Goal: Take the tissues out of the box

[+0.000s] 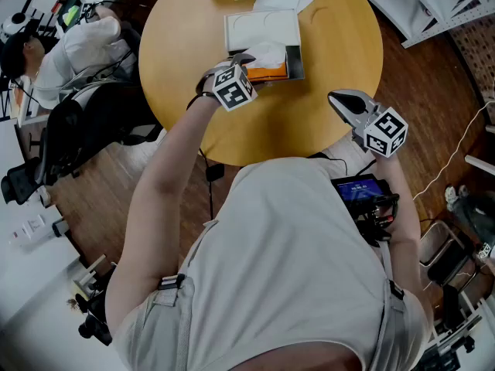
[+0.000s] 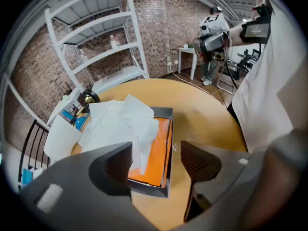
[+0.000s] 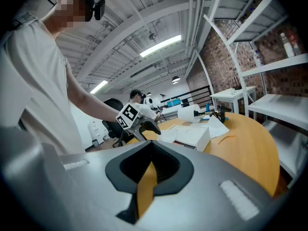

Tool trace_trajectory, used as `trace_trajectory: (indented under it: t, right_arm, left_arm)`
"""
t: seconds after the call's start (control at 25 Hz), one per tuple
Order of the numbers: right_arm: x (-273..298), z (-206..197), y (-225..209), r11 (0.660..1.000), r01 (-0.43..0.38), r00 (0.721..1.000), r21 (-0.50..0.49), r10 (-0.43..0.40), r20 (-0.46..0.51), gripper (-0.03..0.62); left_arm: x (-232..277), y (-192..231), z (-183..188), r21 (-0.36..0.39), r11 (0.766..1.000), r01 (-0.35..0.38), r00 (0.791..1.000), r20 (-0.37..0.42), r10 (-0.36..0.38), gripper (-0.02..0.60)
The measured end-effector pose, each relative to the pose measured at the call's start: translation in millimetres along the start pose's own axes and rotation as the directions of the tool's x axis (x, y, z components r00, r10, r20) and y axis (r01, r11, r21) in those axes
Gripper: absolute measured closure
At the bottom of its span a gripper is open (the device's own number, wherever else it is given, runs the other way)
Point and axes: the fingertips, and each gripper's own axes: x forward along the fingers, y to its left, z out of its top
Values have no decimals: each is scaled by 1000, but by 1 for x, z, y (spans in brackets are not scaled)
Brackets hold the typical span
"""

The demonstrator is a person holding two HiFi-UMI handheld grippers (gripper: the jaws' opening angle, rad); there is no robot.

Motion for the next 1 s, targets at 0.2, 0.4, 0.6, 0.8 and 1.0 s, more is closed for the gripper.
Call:
trace_trajectory:
  t: [0.2,0.4,0.6,0.8,1.0]
  right_arm:
    - [-12,-4,-19,999,39,999,17,-39,0,592]
    - [-24,-18,-26,995,81,997,53,-81,-9,592]
    - [-25,-26,-25,994,94,995,58,-92,-26,592]
    - [-26,-29,-28,993,101,995,68,-98,-34,592]
    - [-28,-31,-29,992,102,994,71,-99,-44,594]
  left_arm:
    - [33,21,-7,141,986,85,983,-171,-60,221]
    - [54,25,-20,177,966,190,943,-307,-129,209]
    - [71,23,-34,172,953,249,909,-382,-168,183]
    - [74,24,-38,80,949,306,898,-355,-259,193]
    - [68,26,-34,99,952,291,903,-358,-238,290]
